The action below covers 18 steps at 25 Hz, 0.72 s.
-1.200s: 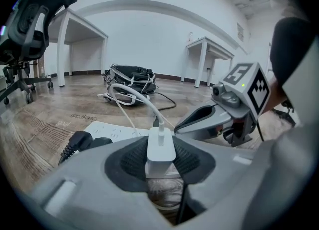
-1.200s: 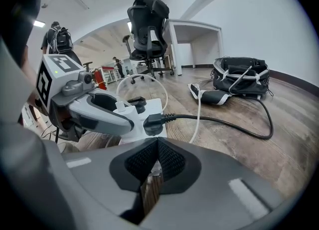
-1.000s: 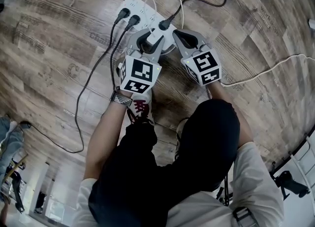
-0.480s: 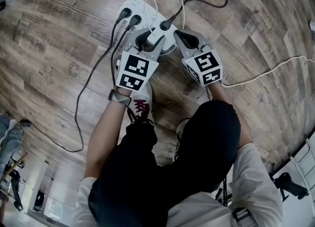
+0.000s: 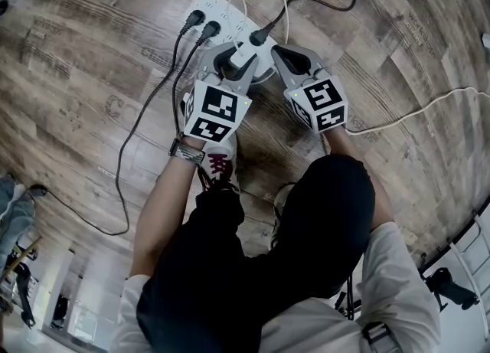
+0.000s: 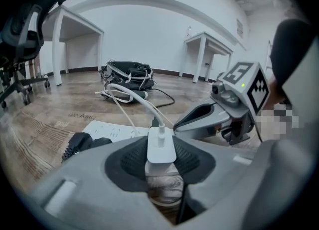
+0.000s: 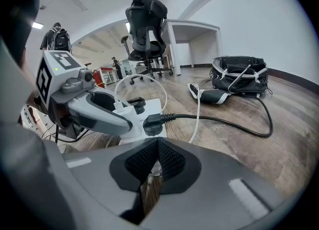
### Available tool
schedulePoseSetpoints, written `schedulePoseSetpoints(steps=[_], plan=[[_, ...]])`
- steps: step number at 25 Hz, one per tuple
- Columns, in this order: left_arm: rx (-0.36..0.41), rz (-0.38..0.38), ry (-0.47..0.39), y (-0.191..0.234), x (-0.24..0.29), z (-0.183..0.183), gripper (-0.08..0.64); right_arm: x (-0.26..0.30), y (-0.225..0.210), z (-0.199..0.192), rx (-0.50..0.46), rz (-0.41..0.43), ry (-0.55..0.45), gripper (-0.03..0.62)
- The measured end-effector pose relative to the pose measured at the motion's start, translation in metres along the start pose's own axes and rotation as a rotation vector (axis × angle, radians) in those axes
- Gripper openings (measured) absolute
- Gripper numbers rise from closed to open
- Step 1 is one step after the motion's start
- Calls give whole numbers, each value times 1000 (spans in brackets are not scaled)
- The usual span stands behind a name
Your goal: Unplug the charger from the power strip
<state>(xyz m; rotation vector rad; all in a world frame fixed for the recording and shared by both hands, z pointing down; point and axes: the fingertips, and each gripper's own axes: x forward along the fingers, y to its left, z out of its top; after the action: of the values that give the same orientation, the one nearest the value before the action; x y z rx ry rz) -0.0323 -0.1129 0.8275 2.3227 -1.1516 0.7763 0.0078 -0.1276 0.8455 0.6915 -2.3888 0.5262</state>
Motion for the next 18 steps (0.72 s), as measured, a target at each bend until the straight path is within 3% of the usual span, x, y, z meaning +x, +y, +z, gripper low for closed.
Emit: schedulePoseSetpoints(steps=[4, 9, 12, 15, 18], plan=[[-68, -32, -19, 4, -2, 0, 146, 0, 0, 0, 6, 2, -5, 2], [53, 13, 19, -1, -1, 1, 140, 1, 0, 1, 15, 7, -6, 2], [82, 27, 29, -2, 1, 1, 140, 0, -1, 0, 10, 1, -5, 2], [62, 13, 26, -2, 1, 0, 140, 0, 0, 0, 6, -1, -4, 2], [-7, -11, 6, 1, -1, 1, 141, 0, 0, 0, 6, 0, -8, 2]])
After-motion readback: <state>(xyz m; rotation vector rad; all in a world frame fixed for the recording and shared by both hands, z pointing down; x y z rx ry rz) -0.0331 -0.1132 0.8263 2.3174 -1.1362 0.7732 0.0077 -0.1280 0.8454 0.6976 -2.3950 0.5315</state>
